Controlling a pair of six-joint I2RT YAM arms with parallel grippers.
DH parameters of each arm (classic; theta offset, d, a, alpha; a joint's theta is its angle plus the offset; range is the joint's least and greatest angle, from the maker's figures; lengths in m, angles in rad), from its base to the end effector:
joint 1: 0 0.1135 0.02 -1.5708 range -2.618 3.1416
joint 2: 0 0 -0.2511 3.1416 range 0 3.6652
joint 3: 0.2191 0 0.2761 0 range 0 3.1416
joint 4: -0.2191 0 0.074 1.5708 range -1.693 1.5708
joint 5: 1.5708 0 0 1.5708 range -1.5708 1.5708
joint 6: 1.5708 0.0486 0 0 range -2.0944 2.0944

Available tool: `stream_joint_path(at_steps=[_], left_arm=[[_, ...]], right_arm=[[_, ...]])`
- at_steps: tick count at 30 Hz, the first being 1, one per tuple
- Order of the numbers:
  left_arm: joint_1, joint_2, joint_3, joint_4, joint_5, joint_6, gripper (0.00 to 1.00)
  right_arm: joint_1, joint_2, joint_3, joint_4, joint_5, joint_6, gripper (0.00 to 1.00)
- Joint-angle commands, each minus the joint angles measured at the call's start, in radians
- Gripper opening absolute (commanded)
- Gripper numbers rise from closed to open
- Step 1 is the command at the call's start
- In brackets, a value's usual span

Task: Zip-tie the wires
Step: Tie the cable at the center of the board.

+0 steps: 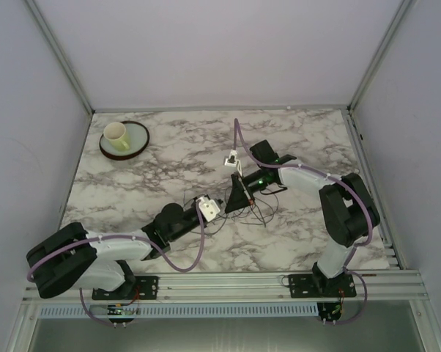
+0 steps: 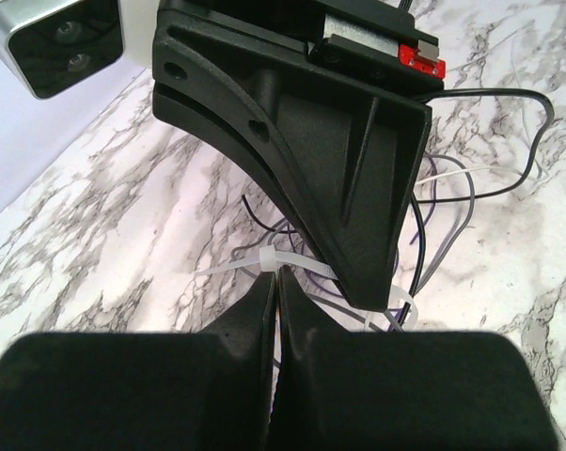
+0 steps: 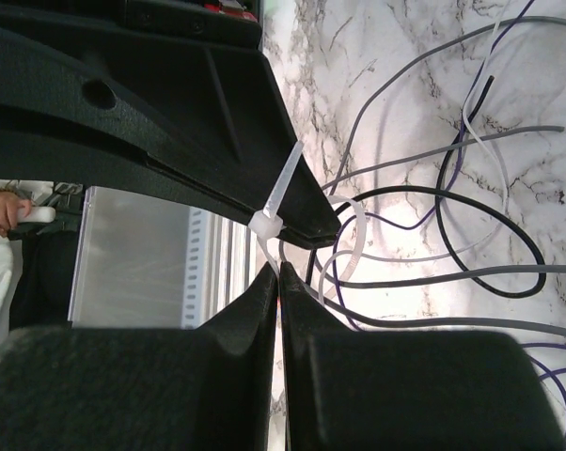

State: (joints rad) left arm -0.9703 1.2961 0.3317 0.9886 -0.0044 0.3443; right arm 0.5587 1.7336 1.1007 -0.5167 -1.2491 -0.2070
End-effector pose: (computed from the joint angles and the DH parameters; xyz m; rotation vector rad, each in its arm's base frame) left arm 0.1569 -0.2287 0.1709 0.9548 1.2429 -0.4911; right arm 0.2724 0.2246 0.1687 -1.2351 2.0806 1.7865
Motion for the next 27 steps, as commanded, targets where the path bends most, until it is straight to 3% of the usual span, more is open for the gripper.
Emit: stream_joint_path(at_steps=[1,27], left_arm=[[-0.019,0.017,0.023,-0.007,0.013,0.030,0.00],[-0.044,0.065,0.013,0.016,0.017,0.013,0.00]], right_arm=[[-0.010,0.008,0.061,0.020,-0.012,0.018,0.00],[-0.025,0.016,0.082,0.024,0.049,0.063,0.00]])
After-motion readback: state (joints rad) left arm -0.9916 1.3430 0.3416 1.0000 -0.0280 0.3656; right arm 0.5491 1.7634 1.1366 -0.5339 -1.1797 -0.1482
